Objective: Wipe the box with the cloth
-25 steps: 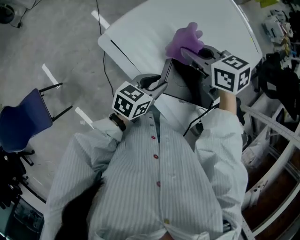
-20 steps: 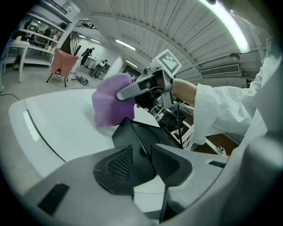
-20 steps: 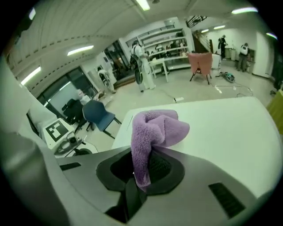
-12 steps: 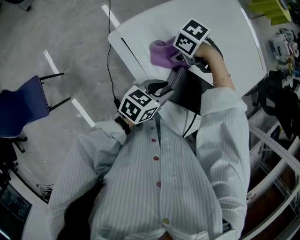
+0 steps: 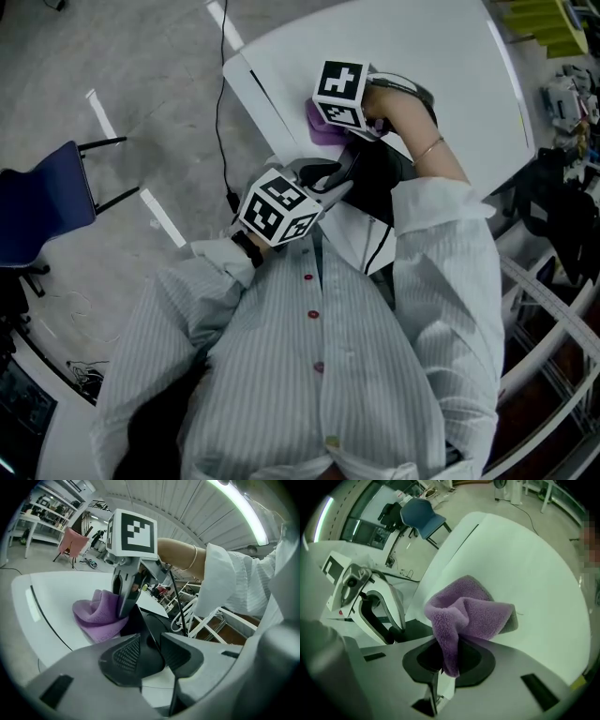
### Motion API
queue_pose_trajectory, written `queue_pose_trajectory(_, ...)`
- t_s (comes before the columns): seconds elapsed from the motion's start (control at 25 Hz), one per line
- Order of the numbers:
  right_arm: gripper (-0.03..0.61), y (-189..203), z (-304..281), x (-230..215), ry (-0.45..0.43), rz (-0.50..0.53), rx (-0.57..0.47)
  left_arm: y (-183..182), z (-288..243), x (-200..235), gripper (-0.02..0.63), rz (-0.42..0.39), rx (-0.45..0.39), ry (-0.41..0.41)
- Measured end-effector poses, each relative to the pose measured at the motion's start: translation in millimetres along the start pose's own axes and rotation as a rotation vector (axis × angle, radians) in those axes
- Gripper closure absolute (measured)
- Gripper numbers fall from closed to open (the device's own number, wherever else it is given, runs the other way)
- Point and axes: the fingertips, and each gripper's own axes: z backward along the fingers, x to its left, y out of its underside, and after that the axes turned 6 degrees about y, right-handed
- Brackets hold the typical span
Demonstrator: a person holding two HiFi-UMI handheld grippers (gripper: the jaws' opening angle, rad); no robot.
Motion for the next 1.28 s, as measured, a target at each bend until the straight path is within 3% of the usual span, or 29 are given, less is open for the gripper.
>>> queue_pose_trajectory(0.16,0.529,1,1,7,0.061,0.108,0.015,-1,-1,-2,0.494,0.018,-0.005,0.012)
queue_pose_trajectory(0.32,0.529,-4,2,18,0.058,0.155,-0.011,-1,17,4,0.494,0.044,-0.038,0.032)
queue_pose_trajectory(0.56,0.529,-7,4,44,0.031,0.211,0.008,-5,72,47,0.494,0.106,-0.126,-0.109)
queue_pose_trajectory(0.8,0.529,-17,0,90,-0.068,0.256,0.03,-5,105,77,0.494,0.11,-0.158,-0.227)
queue_pose_trajectory(1.28,0.529,-27,-4,148,-0.124,0.262,-0.092,-3,113,74,0.494,0.086,-0.161,-0.242)
